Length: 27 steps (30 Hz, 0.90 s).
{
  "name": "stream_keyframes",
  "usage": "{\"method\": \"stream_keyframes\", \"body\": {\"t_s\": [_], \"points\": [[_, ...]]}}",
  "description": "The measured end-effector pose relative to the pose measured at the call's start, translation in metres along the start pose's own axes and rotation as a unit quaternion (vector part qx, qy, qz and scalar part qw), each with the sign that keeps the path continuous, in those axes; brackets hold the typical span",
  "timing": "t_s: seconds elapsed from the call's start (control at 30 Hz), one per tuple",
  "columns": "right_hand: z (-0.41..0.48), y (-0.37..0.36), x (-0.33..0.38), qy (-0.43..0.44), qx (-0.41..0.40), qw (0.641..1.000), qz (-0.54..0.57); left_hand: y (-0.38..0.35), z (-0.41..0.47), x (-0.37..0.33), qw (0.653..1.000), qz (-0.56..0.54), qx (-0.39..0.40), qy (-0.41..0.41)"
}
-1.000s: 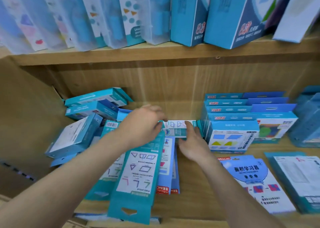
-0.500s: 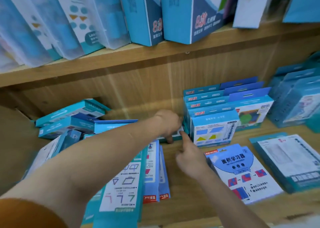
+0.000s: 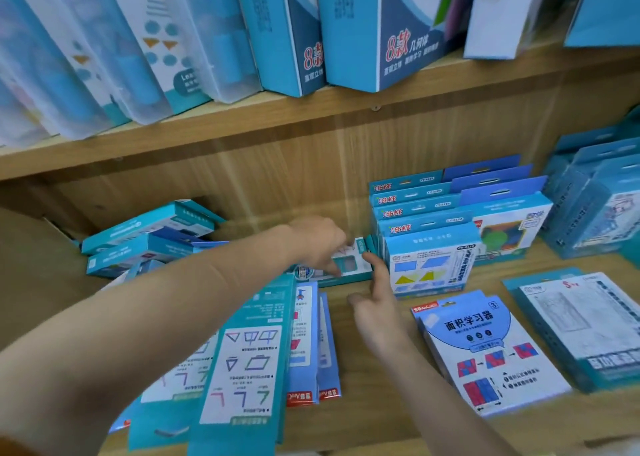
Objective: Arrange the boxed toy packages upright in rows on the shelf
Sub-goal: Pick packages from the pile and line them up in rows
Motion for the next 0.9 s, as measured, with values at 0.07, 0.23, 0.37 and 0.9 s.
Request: {"method": "stream_keyframes", "body": {"t_s": [0.07,0.23,0.37,0.9], "points": [[-0.001,-0.004,-0.002,0.038,-0.001,0.997,0.071,-0.006,0.002,-0.016,1.000,-0.012,-0.006,-0.023],[-0.004,-0.010,-0.005,0.085,0.016,0.986,0.145,0.010,-0.001,-0.018,0.995,0.027,-0.092,0.002],[-0.005,-0.015,0.022,0.147,0.051,0.967,0.203,0.013,-0.012,0.001,0.993,-0.008,-0.109,0.033],[0.048,-0.030,0.069,0.074,-0.076,0.987,0.122,0.001,-0.130,0.073,0.943,-0.211,-0.233,0.112]]}}
Point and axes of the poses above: each hand's wrist, its own z-axis towards the middle knuckle, its own y-axis out of the back of the hand, x = y × z, the point moved 8 cm from there along z, towards the middle knuckle, and after that the axes turned 6 degrees about z, right-handed, at the moved point
